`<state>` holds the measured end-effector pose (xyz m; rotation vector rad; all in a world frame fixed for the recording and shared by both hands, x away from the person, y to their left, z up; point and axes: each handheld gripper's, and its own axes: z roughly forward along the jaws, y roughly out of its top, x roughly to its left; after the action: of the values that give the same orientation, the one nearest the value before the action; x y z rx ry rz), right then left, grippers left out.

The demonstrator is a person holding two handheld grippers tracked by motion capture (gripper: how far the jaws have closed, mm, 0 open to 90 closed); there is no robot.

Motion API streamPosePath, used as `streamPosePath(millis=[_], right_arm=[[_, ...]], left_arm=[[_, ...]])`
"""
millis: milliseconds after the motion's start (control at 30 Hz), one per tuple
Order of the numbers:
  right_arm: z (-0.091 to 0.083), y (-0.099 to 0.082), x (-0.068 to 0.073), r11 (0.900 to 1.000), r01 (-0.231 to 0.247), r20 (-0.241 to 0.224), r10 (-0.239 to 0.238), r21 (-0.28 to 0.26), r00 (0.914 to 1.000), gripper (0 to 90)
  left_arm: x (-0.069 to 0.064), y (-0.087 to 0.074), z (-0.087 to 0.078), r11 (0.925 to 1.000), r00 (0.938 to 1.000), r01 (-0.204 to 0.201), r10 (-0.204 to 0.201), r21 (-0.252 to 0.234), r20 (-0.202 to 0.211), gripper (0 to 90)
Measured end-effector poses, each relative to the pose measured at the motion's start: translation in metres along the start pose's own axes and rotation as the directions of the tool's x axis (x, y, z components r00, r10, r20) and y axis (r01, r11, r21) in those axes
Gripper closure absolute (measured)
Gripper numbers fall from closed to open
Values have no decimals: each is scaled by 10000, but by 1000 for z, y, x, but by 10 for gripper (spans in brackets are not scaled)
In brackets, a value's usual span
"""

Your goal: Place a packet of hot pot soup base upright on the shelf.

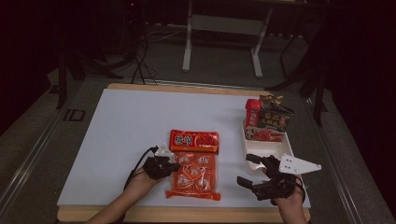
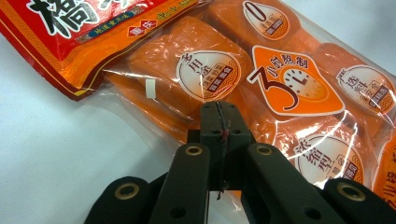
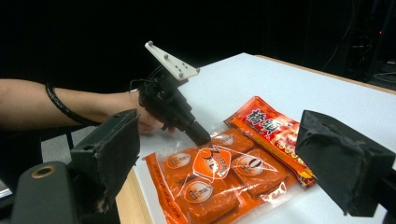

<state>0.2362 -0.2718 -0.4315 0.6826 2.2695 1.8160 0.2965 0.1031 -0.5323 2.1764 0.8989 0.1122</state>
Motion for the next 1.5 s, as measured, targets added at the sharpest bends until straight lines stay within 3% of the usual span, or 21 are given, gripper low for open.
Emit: streamPosePath(millis=[67,333,533,633,800,900,1067,1367,1500], right_arm=[[-1,0,0,10000,0,15,0,-1,10000,142],[-3,0,0,9989,458,511,-456,-28,9976,145],[-7,2,0,9972,685,1093,-649,-299,9919,140],[-10,3,0,9945,940,1377,-867,-470,9867,137],[-11,3,0,9963,798,1604,-740,-304,9843,124],[-10,4,1,9988,469,1435,-441,-159,9887,106],[-5,3,4,9993,372,1622,-357,-57,9861,102],[2,2,9,9974,645,1501,-685,311,9863,102],[4,2,11,9962,786,1370,-830,373,9871,103]], left_arm=[[4,-1,-2,9997,9996,213,-211,-115,199,900],[7,4,-14,9978,9996,195,-182,-640,211,884],[13,9,-22,9924,9991,324,-288,-1188,322,731],[18,12,-26,9879,9974,591,-525,-1433,496,634],[23,20,-29,9852,9979,558,-497,-1618,415,511],[25,23,-30,9838,9984,470,-411,-1729,375,444],[33,30,-32,9803,9985,522,-481,-1907,263,381],[48,33,-29,9748,9970,768,-746,-2093,186,378],[65,31,-22,9709,9932,1125,-1161,-2115,-48,363]])
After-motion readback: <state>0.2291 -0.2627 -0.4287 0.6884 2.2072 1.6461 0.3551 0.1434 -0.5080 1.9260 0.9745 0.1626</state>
